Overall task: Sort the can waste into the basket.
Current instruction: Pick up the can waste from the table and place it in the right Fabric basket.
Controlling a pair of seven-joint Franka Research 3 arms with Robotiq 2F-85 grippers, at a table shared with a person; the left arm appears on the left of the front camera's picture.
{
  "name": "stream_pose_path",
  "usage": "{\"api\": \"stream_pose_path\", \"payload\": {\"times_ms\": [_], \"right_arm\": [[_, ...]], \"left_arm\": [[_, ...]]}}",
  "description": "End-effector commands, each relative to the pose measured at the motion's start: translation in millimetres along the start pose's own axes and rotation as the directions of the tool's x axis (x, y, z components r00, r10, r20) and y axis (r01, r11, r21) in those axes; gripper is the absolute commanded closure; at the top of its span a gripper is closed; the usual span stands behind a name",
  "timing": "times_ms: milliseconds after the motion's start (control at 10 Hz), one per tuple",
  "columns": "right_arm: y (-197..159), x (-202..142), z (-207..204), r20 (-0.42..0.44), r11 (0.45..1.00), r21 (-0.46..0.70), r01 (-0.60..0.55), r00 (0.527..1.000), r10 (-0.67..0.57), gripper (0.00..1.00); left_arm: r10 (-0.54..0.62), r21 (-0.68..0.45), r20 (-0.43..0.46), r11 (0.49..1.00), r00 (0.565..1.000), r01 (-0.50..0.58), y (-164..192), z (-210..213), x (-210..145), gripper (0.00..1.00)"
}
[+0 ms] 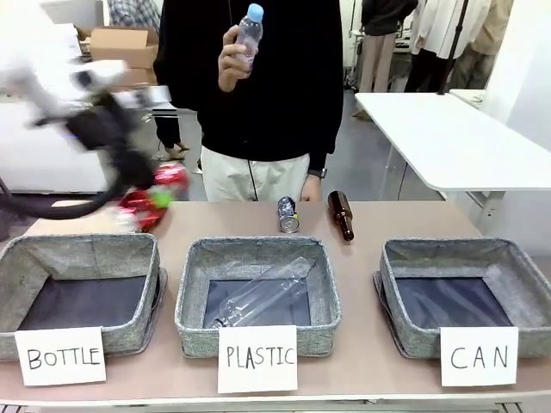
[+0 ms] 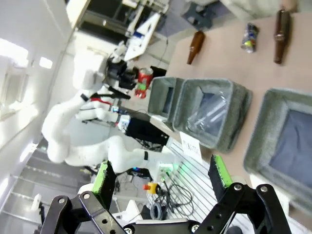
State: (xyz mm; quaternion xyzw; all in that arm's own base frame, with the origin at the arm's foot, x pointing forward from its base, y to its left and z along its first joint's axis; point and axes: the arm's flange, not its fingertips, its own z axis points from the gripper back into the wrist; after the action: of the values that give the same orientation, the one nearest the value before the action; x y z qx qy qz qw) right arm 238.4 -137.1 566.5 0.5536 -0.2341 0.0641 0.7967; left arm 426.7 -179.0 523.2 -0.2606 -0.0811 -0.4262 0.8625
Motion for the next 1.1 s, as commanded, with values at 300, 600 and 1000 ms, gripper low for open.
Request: {"api": "stream_pose_path", "payload": {"times_ms": [300, 600, 1000], "right_arm": [[-99, -118, 137, 0.097, 0.976, -0.076, 0.204, 0.976, -0.196, 0.0], [-102, -134, 139, 0.127, 0.964, -0.077, 0.253, 0.962, -0.242, 0.0], [-102, -134, 139, 0.127, 0.964, -0.077, 0.253, 0.962, -0.242, 0.0]], "left_arm": [[-0.593, -0.148, -0.045, 0.8, 0.804, 0.582, -129, -144, 206, 0.56], [-0.717, -0.297, -0.081, 0.681, 0.693, 0.669, -217, -237, 219, 0.56], [-0.727, -0.264, -0.061, 0.672, 0.683, 0.692, -230, -285, 236, 0.56]]}}
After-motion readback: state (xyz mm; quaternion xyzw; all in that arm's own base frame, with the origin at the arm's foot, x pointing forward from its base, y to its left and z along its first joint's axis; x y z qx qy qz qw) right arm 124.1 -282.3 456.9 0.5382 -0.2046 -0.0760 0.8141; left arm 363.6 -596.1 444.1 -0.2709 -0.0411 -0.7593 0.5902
